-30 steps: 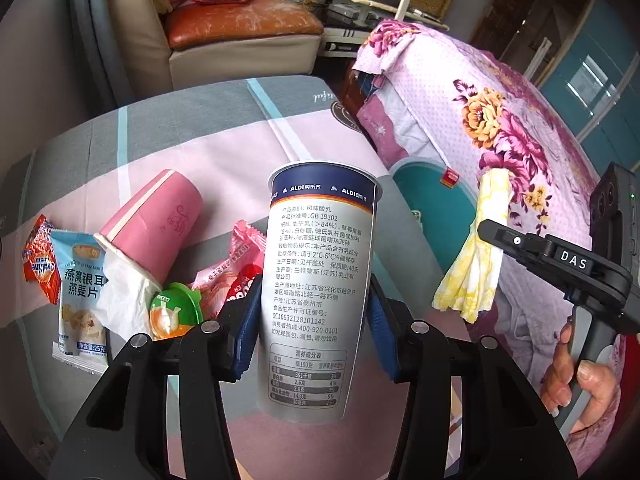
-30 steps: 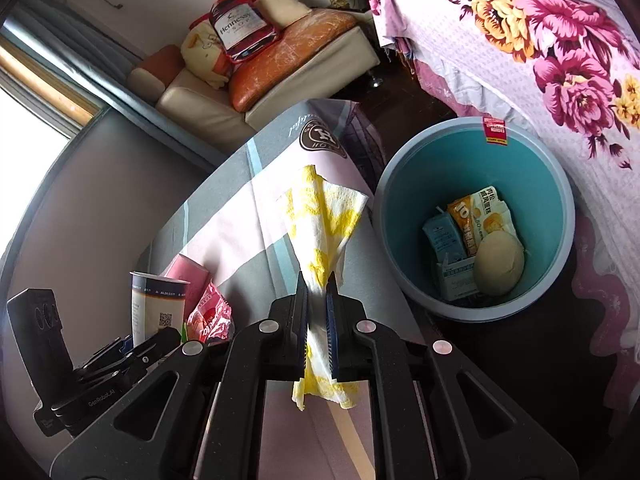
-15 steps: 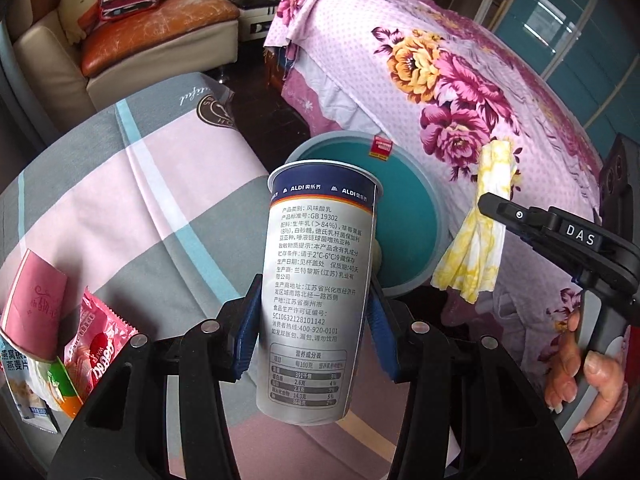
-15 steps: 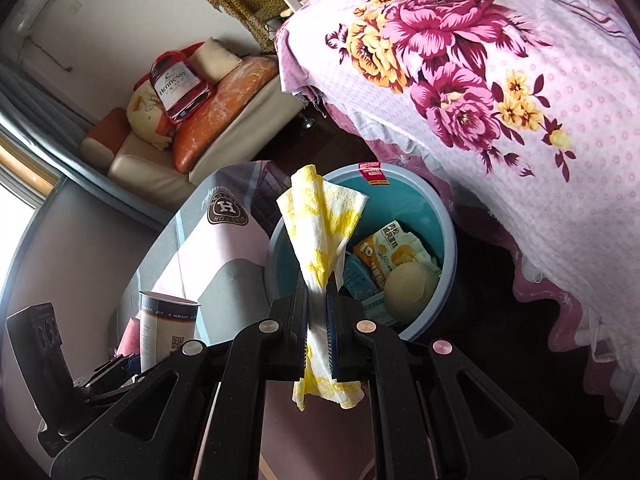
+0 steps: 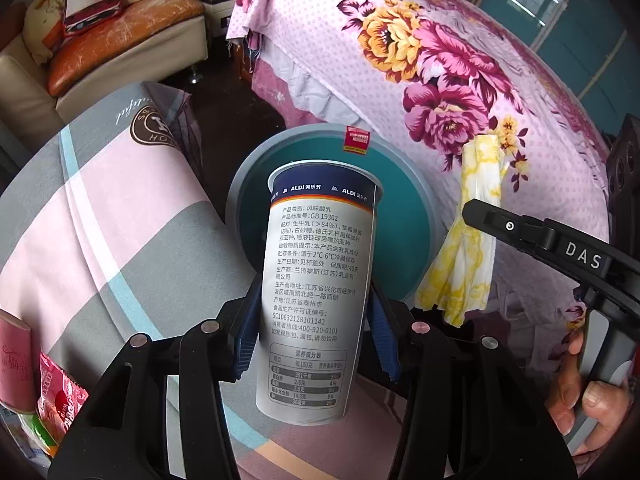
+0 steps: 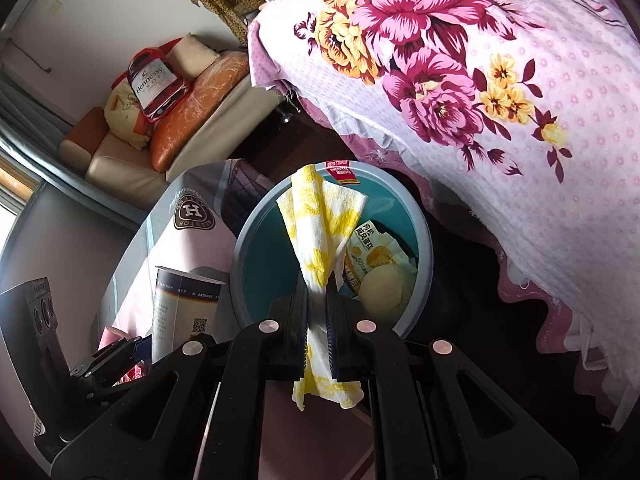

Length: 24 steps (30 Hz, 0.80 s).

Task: Collect trash
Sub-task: 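Carry the tissue and yogurt cup over the teal bin and open both tools, then move both tools back to the table toward the egg toy and blue packet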

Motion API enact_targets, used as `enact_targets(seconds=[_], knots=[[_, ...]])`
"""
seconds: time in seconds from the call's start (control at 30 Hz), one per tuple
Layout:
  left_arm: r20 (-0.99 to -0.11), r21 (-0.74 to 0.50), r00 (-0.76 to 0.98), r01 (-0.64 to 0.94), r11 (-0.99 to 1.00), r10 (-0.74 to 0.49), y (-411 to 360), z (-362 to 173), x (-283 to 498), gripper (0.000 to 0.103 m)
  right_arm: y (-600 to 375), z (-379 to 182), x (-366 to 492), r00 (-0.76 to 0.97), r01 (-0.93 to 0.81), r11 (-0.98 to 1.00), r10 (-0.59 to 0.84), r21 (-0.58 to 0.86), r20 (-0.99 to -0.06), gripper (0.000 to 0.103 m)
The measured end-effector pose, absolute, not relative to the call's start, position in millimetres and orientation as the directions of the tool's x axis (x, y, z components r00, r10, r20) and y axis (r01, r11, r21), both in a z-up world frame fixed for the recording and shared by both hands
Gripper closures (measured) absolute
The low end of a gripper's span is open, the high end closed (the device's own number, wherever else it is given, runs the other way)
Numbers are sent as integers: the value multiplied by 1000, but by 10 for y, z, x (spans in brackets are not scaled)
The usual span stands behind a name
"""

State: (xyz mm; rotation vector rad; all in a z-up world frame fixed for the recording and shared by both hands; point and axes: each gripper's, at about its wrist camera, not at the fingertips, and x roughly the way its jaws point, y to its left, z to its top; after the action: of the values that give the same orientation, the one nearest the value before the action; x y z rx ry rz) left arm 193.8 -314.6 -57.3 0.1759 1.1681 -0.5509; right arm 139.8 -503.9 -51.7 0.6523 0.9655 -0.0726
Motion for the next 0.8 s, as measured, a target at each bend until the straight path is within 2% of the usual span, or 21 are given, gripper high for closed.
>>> enact_targets(seconds=[0.2, 0.27, 0.33, 0.4, 0.7, 0.8], knots=[[-909, -156, 264, 502, 850, -323, -3198, -644, 2029, 50, -5064, -541, 1472, 572, 350, 813, 207, 464, -794, 95], [-908, -153, 270, 501, 852, -322, -3190, -647, 2034, 39, -5061, -555, 1502, 567, 353, 815, 203, 459, -798, 95], [-905, -140, 287, 497, 856, -315, -3168, -636, 2033, 22, -5048, -572, 1526, 561, 355, 817, 203, 455, -802, 95], [-902, -135, 297, 492, 860, -312, -3130, -629, 2030, 17, -5024, -587, 1547, 557, 353, 819, 204, 452, -805, 95], [-905, -169, 287, 432, 886, -312, -2778, -681, 2014, 15, -4864, -627, 1636, 533, 340, 834, 210, 434, -820, 95], [-903, -178, 292, 413, 893, -315, -2651, -669, 1995, 14, -4795, -629, 1678, 522, 335, 840, 211, 426, -827, 90]])
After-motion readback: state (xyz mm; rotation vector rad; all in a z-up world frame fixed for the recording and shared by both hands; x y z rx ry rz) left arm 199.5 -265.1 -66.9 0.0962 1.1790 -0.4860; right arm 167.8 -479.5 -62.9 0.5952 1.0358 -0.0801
